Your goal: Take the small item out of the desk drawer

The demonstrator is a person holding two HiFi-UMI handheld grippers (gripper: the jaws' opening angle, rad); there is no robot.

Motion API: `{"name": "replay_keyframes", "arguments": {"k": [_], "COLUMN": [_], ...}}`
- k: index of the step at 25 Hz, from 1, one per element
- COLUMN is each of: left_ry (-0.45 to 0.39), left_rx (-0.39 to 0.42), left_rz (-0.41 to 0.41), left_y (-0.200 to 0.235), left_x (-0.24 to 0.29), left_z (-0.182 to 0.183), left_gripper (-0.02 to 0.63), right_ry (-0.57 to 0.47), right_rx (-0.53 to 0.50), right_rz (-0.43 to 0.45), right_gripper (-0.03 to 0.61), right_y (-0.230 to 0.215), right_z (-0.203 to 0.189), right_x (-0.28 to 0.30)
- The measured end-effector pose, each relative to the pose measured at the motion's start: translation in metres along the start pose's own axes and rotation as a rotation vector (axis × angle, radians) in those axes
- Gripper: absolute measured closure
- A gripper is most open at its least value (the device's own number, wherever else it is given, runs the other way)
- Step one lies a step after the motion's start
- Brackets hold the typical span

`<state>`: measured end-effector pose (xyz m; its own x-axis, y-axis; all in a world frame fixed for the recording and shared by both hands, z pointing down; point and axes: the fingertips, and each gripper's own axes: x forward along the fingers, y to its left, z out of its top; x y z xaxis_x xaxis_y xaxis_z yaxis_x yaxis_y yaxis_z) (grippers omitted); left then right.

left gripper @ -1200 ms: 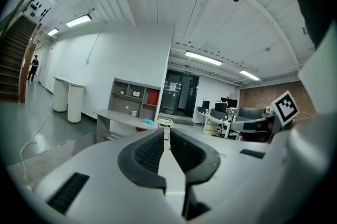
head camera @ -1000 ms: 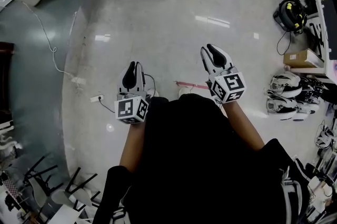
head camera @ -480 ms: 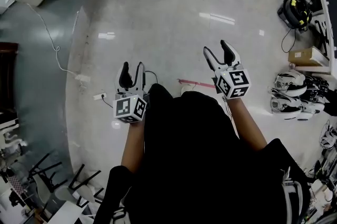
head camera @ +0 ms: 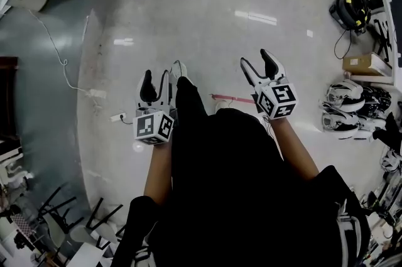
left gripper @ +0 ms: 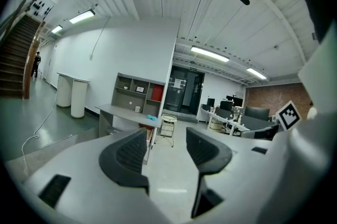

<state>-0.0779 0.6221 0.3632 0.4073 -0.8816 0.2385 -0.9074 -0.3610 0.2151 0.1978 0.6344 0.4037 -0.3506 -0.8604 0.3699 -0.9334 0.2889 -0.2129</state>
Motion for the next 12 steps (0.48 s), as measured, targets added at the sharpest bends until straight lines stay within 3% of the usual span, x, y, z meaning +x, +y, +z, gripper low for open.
{"name": "replay_keyframes", "arguments": {"k": [6,12], "left_ry": [-0.007,-0.004], "left_rx": [-0.038,-0.062], "left_rz": [-0.027,-0.059], "left_y": [0.038,0.104], "left_x": [0.054,0.134], "left_z": [0.005,0.031], "left_gripper": [0.4,0.4], "right_ry": [0.01,0.042], "right_rx": [-0.02,-0.054], "right_rz": [-0.029,-0.058], "right_gripper": [0.296,0.296], "right_y": [-0.004,0.001], "right_z": [0.019,0.055], "right_x": [0.051,0.139]}}
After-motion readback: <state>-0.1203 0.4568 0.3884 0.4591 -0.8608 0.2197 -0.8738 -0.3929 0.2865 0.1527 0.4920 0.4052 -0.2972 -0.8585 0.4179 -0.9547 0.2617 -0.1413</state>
